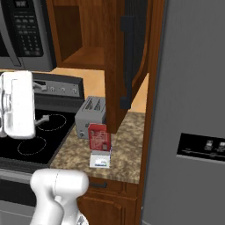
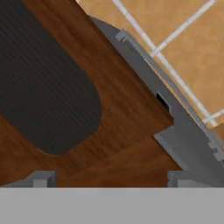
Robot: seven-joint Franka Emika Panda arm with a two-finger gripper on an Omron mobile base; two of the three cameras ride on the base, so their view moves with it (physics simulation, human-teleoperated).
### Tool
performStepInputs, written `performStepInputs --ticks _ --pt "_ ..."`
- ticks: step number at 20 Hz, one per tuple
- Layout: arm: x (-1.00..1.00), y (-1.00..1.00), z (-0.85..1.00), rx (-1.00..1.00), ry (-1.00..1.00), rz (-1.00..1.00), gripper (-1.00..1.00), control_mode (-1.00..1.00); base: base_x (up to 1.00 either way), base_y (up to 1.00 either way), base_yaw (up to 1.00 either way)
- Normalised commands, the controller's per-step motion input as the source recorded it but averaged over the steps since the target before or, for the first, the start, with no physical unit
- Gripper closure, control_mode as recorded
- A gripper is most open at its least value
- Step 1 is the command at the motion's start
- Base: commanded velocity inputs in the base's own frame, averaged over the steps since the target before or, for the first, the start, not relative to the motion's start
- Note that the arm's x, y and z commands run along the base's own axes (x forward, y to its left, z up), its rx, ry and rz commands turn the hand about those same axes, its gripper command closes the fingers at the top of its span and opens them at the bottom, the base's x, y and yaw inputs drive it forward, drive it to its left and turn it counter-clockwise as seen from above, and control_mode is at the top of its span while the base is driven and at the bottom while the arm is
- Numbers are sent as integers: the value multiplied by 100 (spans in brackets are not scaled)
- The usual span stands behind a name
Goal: Pick the cereal and place it on the digital scale for weighing, and close the cabinet.
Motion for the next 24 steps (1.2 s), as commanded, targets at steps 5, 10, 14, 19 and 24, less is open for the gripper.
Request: performStepInputs --ticks 5,10,14,19,24 --pt "-100 -26 34 34 -27 2 -100 -100 0 0 0" --pt "-100 -34 2 34 -48 4 -100 -100 0 0 0" --pt "-100 -53 -66 18 -69 13 -100 -100 0 0 0" --pt "-10 -61 -77 8 -65 33 -100 -100 0 0 0" --pt "5 -64 -60 4 -57 42 -100 -100 0 0 0"
